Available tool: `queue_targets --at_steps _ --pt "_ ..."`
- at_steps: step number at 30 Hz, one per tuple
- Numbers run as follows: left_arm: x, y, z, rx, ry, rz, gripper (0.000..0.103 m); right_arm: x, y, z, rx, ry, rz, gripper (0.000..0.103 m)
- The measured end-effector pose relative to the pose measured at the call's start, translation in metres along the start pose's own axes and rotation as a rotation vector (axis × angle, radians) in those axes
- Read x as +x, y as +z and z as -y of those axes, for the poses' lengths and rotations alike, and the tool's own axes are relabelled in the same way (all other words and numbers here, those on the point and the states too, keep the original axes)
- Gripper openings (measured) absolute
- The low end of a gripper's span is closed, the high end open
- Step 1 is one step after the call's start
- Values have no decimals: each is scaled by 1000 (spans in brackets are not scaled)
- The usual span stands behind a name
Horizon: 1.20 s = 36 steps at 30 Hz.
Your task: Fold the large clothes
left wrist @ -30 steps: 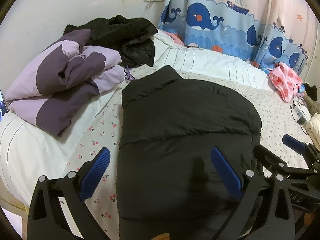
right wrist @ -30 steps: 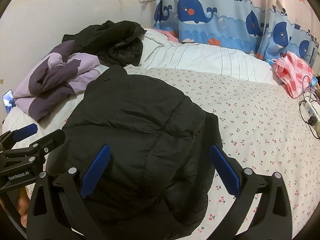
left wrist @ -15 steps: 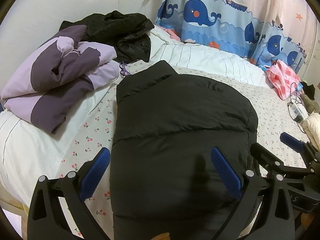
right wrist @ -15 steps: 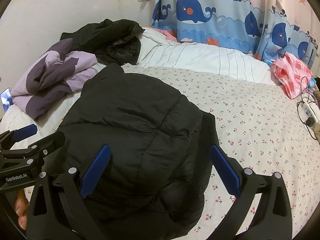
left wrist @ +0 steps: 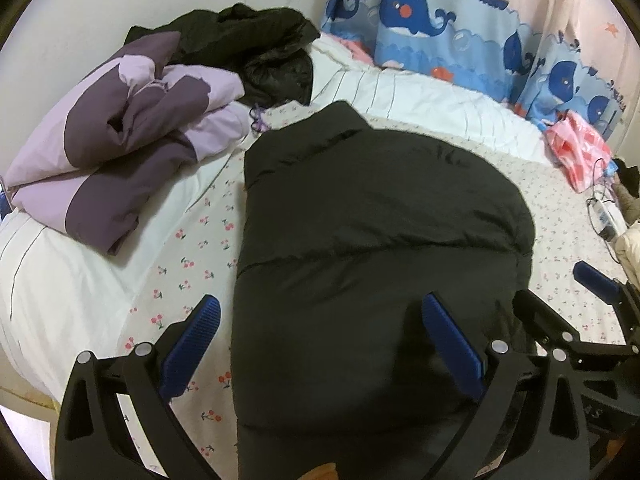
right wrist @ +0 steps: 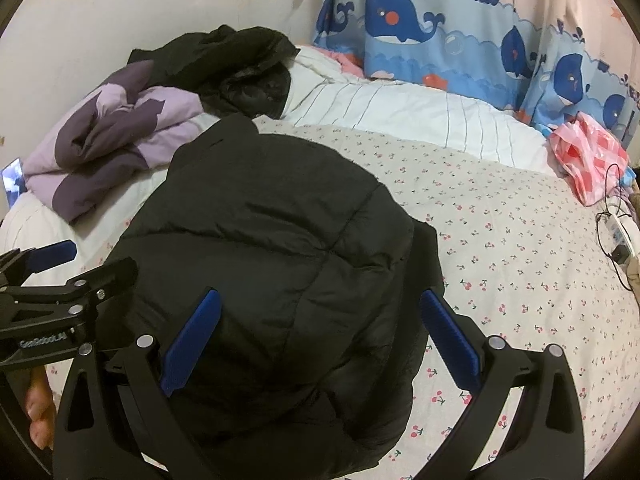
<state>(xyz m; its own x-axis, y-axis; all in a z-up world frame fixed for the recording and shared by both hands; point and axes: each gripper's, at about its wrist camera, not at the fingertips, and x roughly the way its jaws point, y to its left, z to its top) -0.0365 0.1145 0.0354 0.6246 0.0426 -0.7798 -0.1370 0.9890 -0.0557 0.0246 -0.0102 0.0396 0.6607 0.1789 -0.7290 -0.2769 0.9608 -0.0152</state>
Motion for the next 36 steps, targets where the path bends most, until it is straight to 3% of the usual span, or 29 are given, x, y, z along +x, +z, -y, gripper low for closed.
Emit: queue_targets --at_steps 5,16,26,36 --pt "-1 1 1 16 16 5 96 7 3 2 17 -3 -50 96" --pt "2 5 -4 15 6 -20 96 6 3 1 24 -1 -46 96" --pt "8 7 -11 -28 -72 -64 96 0 4 3 32 6 -21 96" --pt "8 7 -13 -37 -63 -73 96 -2 5 2 25 3 -15 96"
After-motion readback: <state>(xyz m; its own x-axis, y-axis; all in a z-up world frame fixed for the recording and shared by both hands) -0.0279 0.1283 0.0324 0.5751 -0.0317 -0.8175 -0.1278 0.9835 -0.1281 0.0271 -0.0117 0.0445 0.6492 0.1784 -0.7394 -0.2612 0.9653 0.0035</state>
